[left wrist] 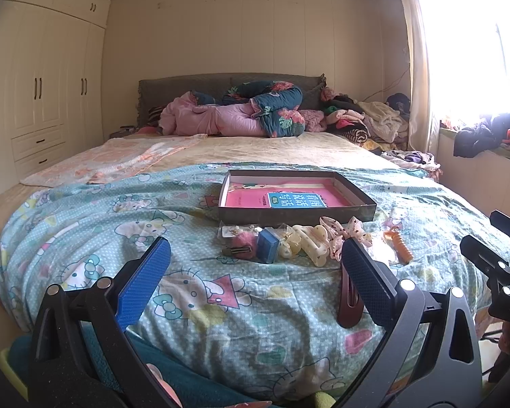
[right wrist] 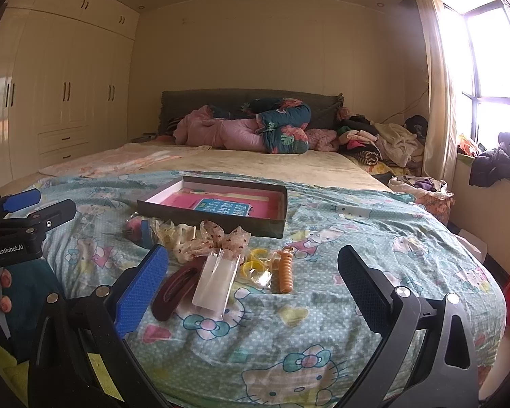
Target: Organize jewelry
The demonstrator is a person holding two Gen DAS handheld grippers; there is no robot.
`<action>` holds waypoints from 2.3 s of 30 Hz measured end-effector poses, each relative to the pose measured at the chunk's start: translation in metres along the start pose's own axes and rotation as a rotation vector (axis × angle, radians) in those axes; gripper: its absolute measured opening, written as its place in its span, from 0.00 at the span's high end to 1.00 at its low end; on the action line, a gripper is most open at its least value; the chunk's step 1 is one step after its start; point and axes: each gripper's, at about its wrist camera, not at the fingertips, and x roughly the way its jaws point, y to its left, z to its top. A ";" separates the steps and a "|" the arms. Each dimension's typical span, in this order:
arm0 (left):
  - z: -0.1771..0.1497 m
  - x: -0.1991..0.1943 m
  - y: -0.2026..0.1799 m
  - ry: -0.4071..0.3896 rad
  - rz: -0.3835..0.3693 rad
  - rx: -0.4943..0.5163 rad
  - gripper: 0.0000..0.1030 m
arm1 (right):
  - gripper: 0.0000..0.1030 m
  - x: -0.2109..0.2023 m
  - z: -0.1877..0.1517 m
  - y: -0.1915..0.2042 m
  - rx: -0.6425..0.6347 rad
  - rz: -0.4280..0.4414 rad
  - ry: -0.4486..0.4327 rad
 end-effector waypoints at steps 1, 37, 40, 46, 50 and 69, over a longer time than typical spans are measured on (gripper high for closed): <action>-0.001 0.000 0.001 -0.001 -0.001 0.000 0.10 | 0.06 0.000 0.000 0.000 0.000 0.000 0.000; 0.005 0.024 0.039 0.084 0.047 -0.112 0.10 | 0.06 0.044 0.005 0.021 -0.070 0.096 0.122; 0.007 0.033 0.047 0.109 0.054 -0.124 0.10 | 0.06 0.055 0.008 0.024 -0.065 0.114 0.139; 0.015 0.052 0.051 0.132 0.053 -0.121 0.10 | 0.06 0.076 0.014 0.033 -0.062 0.150 0.173; 0.019 0.070 0.049 0.148 0.038 -0.110 0.10 | 0.06 0.089 0.014 0.040 -0.074 0.163 0.195; 0.013 0.160 0.036 0.388 0.028 -0.018 0.20 | 0.20 0.136 -0.014 0.027 0.000 0.153 0.376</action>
